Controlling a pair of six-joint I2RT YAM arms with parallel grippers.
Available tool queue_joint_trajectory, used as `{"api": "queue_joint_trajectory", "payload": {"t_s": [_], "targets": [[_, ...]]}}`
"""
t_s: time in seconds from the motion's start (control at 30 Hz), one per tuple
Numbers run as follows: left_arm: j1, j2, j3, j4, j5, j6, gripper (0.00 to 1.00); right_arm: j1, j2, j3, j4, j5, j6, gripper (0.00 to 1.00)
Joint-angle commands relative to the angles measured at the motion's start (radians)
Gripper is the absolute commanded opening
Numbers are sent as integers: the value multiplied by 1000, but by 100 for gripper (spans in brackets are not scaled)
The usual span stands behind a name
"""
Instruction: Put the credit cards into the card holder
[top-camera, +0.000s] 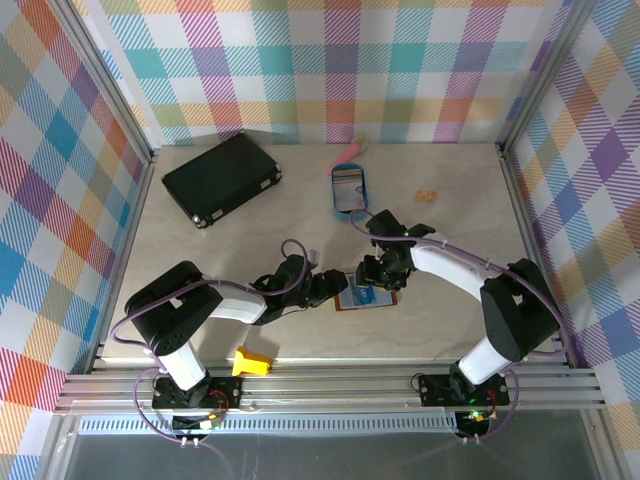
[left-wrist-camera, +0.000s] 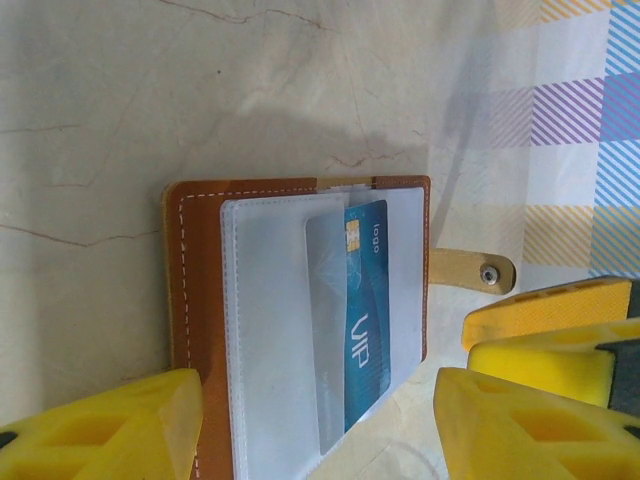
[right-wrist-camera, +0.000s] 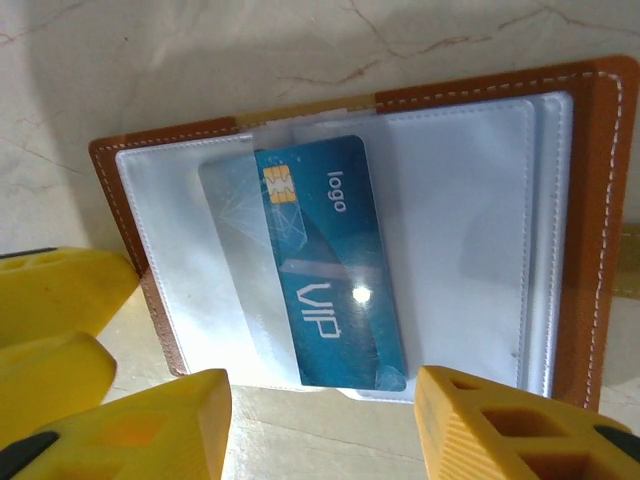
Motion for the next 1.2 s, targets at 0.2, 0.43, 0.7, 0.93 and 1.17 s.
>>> {"api": "queue_joint_trajectory", "payload": {"t_s": [0.2,0.43,0.7,0.93,1.17], "targets": [[-10,-27,-18,-8,4,11,61,3,73,38,12,-52,-74,45],[-10,-31,-29,-5,1,11,59,2,122,61,-1,-25,-79,44],[-10,-23,-23,-1,7,12,58,2,151,85,-13,2,-95,44],[-11,-16,-24,8,10,8,58,2,174,94,-24,23,-95,47],[-11,-11,-24,13,10,6,58,2,194,94,-13,-1,-93,46]]}}
